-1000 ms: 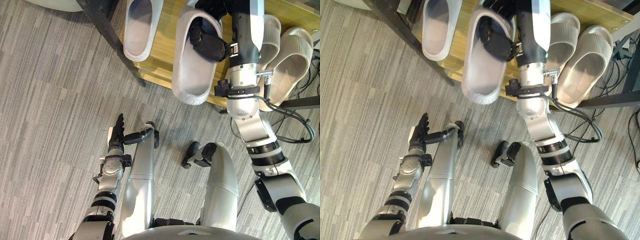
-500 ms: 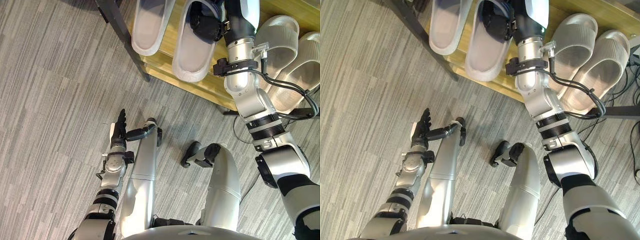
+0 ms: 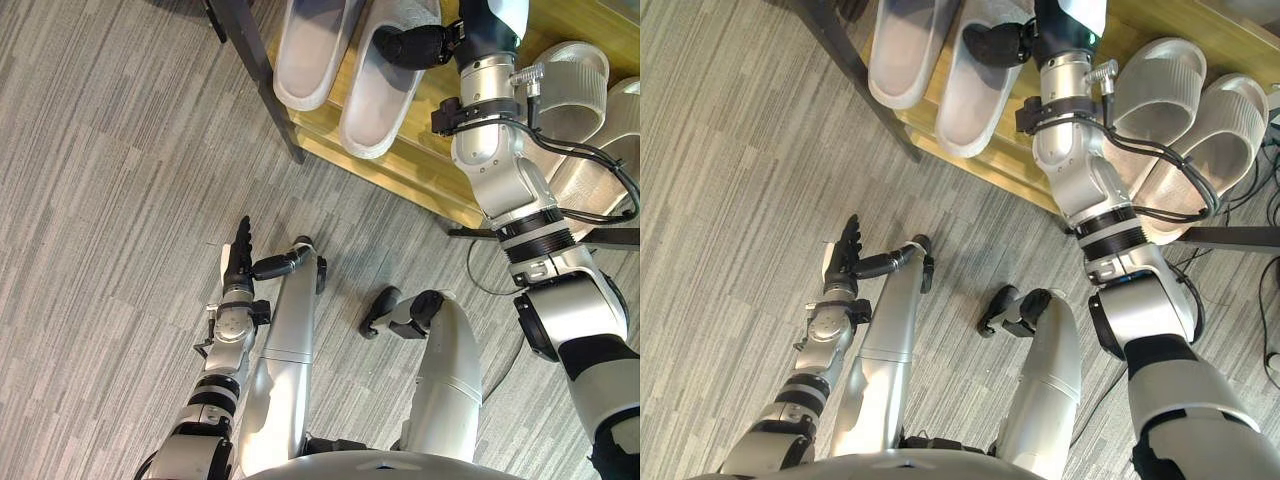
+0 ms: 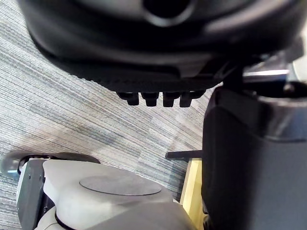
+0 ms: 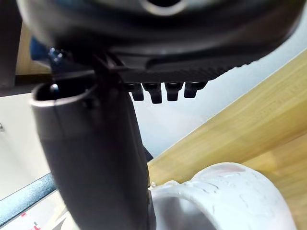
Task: Organize the slippers on the shoe rack
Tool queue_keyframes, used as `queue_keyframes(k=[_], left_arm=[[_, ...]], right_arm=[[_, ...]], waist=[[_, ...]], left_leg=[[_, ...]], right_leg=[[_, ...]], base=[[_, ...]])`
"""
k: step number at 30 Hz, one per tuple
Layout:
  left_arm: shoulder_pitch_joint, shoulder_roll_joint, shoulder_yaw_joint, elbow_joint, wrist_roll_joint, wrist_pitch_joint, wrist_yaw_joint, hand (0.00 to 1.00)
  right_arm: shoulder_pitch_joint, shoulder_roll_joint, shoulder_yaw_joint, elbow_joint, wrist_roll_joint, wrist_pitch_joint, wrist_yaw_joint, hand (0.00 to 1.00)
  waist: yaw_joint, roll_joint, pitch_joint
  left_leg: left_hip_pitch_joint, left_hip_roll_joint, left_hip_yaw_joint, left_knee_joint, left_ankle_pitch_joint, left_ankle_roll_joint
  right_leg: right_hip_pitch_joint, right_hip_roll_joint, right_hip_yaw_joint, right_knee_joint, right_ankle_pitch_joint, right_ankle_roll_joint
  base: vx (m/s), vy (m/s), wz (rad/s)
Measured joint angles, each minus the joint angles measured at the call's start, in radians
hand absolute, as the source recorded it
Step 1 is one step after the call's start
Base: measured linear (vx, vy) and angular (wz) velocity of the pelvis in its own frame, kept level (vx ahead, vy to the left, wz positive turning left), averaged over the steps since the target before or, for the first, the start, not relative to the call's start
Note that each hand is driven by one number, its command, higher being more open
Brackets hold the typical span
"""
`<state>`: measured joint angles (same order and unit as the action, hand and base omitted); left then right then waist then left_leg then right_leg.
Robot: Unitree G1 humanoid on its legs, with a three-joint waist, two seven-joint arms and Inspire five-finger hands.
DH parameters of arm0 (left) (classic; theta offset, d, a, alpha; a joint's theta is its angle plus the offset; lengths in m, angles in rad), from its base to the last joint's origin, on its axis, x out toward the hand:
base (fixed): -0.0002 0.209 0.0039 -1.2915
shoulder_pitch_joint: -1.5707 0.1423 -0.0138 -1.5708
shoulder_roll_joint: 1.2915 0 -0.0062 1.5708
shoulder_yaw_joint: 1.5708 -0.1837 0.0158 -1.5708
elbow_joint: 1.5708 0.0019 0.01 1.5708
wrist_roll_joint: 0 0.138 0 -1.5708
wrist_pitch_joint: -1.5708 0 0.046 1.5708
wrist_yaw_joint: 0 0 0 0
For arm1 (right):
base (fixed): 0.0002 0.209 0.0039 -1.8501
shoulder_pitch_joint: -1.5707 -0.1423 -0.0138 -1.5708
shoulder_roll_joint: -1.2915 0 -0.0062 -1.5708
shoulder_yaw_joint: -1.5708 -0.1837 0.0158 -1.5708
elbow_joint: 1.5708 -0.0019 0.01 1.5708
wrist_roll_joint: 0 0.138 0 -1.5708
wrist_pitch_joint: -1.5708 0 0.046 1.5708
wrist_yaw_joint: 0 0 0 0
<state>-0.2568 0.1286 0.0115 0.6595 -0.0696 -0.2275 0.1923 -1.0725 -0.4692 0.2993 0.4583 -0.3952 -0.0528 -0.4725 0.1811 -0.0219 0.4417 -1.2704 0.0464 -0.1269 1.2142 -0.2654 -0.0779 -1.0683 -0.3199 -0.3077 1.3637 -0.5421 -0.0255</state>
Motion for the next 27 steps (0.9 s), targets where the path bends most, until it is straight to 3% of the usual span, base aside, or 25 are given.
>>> queue_keyframes(k=[9, 13, 16, 18, 27], left_arm=[[0.000, 0.003, -0.004, 0.007, 0.000, 0.016, 0.015, 1.00], [0.000, 0.008, -0.002, 0.012, 0.000, 0.031, 0.016, 1.00], [0.000, 0.010, 0.011, 0.021, 0.000, 0.049, 0.017, 1.00], [0.000, 0.020, 0.015, 0.032, 0.000, 0.065, 0.017, 1.00], [0.006, 0.018, 0.065, 0.035, 0.002, 0.110, 0.018, 1.00]], right_arm=[[0.009, 0.013, -0.008, -0.004, 0.010, 0.001, 0.000, 1.00], [0.136, 0.058, -0.062, -0.168, 0.045, 0.002, -0.001, 1.00], [0.255, 0.130, -0.096, -0.293, 0.059, 0.000, -0.010, 1.00], [0.396, 0.238, -0.126, -0.398, 0.102, -0.006, -0.019, 1.00], [0.696, 0.495, -0.143, -0.446, 0.290, -0.022, 0.001, 1.00]], waist=[[-0.005, 0.000, -0.009], [-0.010, -0.001, -0.009], [-0.021, -0.002, -0.011], [-0.027, -0.007, -0.016], [-0.046, -0.014, -0.021]], left_leg=[[0.008, 0.010, 0.009, -0.001, 0.000, -0.001], [0.026, 0.020, 0.016, -0.004, -0.001, -0.002], [0.043, 0.026, 0.018, -0.009, -0.004, -0.004], [0.065, 0.034, 0.019, -0.021, -0.007, -0.006], [0.105, 0.058, 0.025, -0.039, -0.017, -0.017]], right_leg=[[0.000, 0.006, 0.008, 0.000, 0.000, 0.000], [0.009, 0.014, 0.015, -0.003, 0.000, 0.000], [0.025, 0.020, 0.016, -0.011, 0.000, 0.000], [0.043, 0.029, 0.016, -0.024, -0.002, 0.004], [0.076, 0.054, 0.019, -0.053, 0.000, 0.006]], base=[[0.00, -0.004, -0.02], [0.00, -0.011, -0.05], [0.00, -0.016, -0.06], [0.00, -0.022, -0.08], [0.01, -0.015, -0.06]])
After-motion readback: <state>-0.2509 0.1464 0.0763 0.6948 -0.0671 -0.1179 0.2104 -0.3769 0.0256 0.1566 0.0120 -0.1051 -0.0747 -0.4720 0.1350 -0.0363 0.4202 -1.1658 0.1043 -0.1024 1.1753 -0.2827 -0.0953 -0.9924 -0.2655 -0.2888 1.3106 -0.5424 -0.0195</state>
